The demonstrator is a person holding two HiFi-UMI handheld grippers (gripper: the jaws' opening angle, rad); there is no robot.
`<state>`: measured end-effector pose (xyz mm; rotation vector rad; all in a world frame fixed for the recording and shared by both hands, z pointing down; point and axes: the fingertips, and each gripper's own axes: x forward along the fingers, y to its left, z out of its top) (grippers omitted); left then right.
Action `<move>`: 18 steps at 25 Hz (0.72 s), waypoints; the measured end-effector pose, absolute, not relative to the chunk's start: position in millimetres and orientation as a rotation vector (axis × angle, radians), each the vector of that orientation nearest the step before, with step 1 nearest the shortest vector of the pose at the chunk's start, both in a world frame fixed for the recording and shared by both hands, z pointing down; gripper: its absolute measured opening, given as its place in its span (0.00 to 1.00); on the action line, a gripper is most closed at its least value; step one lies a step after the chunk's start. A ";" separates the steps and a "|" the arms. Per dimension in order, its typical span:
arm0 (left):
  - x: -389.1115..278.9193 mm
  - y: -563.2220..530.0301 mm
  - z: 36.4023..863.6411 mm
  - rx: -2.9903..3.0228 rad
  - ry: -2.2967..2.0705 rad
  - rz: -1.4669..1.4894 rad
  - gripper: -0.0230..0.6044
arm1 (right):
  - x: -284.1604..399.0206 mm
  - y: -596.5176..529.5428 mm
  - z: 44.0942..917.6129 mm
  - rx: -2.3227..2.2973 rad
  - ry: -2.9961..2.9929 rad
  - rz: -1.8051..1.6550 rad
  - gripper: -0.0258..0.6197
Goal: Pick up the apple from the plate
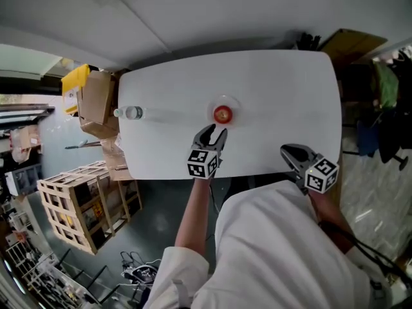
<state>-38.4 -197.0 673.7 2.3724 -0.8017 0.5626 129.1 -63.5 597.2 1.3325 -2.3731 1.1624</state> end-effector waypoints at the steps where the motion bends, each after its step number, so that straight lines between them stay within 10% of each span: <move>1: -36.1 -200.8 680.1 2.369 -0.809 0.583 0.34 | 130.7 -64.0 599.2 1.324 -2.370 1.171 0.11; 18: -11.9 -233.4 781.7 2.226 -0.903 0.873 0.63 | 165.8 -67.3 621.5 1.275 -2.322 1.268 0.11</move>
